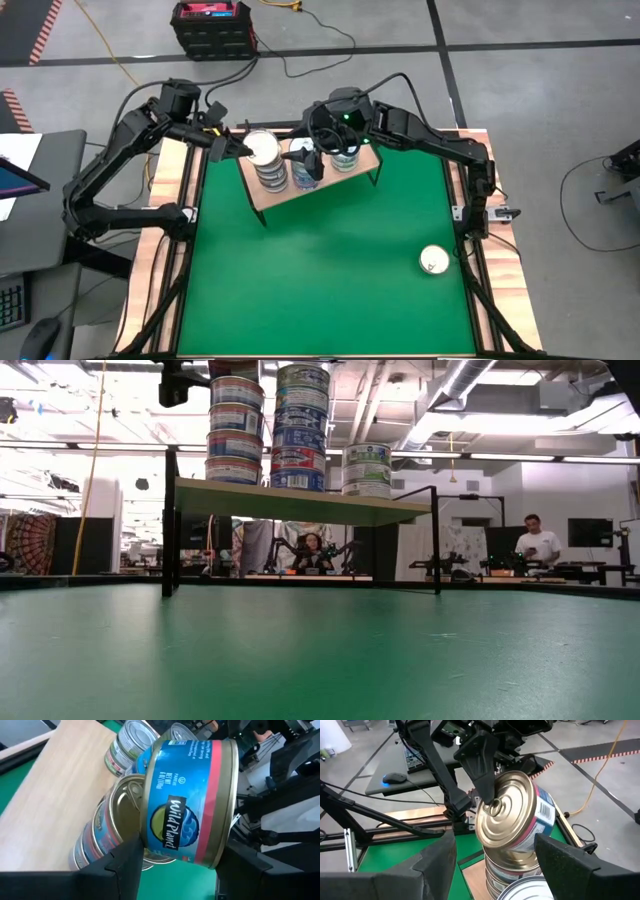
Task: Stack canned seafood by type on shelf
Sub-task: Stack the blue pink tuna can on top of the blue pink tuna can on the shelf
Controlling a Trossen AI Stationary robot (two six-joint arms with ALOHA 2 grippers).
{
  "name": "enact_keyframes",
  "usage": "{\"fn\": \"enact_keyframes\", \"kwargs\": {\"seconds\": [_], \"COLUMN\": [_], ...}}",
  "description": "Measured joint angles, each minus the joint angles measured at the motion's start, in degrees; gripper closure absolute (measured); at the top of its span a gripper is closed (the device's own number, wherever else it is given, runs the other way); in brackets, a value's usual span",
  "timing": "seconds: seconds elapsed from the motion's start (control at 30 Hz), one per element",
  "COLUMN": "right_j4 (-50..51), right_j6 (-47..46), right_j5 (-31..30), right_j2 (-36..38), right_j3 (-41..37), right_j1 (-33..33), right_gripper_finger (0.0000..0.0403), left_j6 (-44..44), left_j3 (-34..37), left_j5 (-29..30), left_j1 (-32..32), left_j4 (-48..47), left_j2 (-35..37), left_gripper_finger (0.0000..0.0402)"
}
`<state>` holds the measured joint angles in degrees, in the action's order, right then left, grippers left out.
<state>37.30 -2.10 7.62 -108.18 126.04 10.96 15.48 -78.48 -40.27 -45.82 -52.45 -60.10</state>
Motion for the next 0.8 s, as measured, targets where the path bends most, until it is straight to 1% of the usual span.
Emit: {"fn": "enact_keyframes", "kwargs": {"seconds": [0.13,0.43,0.8], "right_j4": [0.0,0.0,0.0], "right_j6": [0.4,0.6,0.6], "right_j5": [0.0,0.0,0.0], "right_j2": [0.0,0.0,0.0], "right_j3": [0.0,0.0,0.0], "right_j1": [0.0,0.0,-0.1], "right_gripper_finger": [0.0111,0.0111,0.0111], "left_j6": [-1.4,-3.1,-9.0], "left_j3": [0.0,0.0,-0.7], "left_j5": [0.0,-2.1,-1.9], "left_j1": [0.0,0.0,0.0], "left_j4": [-0.1,-0.6,-1.3], "left_j2": [0.1,0.1,0.1], "left_gripper_finger": [0.0174,0.0129,0.0123]}}
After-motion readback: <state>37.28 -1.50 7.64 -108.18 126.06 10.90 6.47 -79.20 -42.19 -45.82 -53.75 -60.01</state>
